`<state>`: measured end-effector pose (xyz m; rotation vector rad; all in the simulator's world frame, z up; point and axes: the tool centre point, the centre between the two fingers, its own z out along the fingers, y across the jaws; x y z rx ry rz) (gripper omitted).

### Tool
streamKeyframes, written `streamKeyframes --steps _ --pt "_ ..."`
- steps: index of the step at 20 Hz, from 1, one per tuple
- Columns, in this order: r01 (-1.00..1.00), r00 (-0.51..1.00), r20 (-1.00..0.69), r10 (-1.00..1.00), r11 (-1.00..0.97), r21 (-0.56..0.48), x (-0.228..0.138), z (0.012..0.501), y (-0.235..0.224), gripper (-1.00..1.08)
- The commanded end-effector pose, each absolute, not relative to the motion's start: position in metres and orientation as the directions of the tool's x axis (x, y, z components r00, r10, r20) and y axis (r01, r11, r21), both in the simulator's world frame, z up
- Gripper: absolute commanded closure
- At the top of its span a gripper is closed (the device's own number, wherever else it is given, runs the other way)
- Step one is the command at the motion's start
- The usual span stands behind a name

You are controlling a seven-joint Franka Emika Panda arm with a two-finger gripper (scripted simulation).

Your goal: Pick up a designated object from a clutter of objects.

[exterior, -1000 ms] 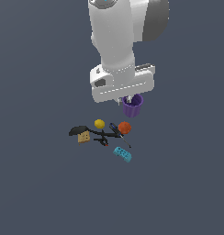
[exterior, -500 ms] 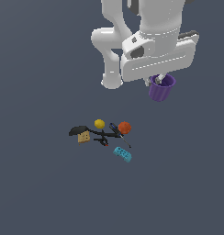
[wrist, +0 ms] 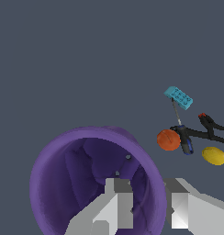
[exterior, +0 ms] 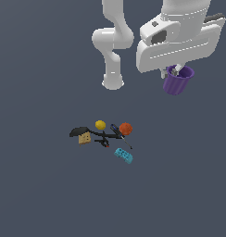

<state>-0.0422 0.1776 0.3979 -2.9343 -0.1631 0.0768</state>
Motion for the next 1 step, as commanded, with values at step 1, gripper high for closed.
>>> streamKeyframes --steps 1 --pt "0.103 0.993 -0.040 0.114 -0.974 -0.203 -0.0416 0.3999 0.1792 1.08"
